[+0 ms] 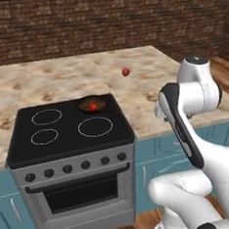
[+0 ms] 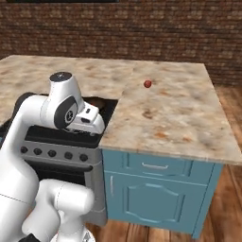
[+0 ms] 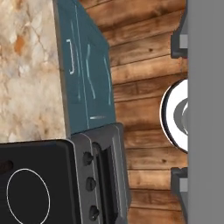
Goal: Place the pan on the rear right burner on the stove. Then place the tomato and the onion in the pan and turn on the rear right burner.
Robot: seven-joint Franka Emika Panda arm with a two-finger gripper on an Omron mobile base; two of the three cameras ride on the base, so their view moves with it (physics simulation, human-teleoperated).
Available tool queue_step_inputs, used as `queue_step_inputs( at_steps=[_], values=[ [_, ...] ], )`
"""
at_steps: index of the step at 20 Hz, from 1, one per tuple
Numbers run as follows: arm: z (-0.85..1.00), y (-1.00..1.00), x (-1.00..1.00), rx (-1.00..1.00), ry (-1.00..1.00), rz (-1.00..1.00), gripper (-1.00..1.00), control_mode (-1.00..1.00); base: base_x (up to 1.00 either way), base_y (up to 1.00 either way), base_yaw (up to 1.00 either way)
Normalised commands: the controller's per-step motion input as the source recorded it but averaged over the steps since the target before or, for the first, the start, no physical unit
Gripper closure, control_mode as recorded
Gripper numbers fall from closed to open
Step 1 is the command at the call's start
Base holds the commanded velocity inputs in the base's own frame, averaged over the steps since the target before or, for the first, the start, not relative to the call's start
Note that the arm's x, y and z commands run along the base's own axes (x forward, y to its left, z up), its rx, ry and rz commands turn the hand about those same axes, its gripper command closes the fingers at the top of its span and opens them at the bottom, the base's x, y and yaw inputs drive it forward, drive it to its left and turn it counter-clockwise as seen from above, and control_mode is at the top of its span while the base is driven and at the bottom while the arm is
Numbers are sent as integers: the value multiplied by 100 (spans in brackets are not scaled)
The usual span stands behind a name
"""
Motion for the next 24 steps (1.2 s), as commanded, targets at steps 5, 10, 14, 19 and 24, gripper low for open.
queue_step_inputs(
  at_steps=[5, 10, 14, 19, 24],
  values=[
    [0, 0, 0, 0, 0, 0, -100, 100, 0, -100, 0],
    [0, 0, 0, 0, 0, 0, -100, 100, 6, -100, 0],
    [0, 0, 0, 0, 0, 0, -100, 100, 6, -100, 0],
    [0, 0, 0, 0, 0, 0, -100, 100, 17, -100, 0],
    [0, 0, 0, 0, 0, 0, -100, 100, 30, -100, 0]
  ],
)
